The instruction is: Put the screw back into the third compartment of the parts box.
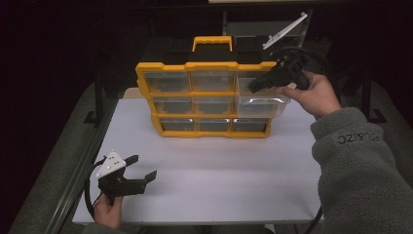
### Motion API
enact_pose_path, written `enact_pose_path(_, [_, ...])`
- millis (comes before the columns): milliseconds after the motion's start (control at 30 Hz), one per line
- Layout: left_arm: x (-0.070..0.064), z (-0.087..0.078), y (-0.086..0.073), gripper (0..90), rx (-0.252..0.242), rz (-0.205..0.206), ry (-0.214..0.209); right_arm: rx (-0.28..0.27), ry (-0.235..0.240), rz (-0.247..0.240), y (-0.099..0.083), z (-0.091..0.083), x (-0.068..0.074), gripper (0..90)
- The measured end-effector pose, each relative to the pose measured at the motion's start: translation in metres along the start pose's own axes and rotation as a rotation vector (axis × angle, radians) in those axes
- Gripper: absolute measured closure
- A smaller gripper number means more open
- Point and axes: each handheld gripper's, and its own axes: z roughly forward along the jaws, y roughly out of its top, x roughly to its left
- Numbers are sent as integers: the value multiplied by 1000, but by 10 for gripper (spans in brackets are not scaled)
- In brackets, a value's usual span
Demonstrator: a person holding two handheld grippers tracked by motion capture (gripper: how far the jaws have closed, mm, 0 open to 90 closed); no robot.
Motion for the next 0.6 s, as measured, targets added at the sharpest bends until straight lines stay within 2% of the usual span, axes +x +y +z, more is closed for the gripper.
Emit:
enact_pose_path(233, [-1,0,0,140,-2,1,-1,-30,-16,7,-4,-15,4,734])
enact_pose_path(400, [-1,0,-1,140,-3,0,1,-49,-29,24,-10,-30,7,697])
enact_pose_path(600, [-1,0,-1,140,-1,2,3,-74,-52,21,-20,-49,9,658])
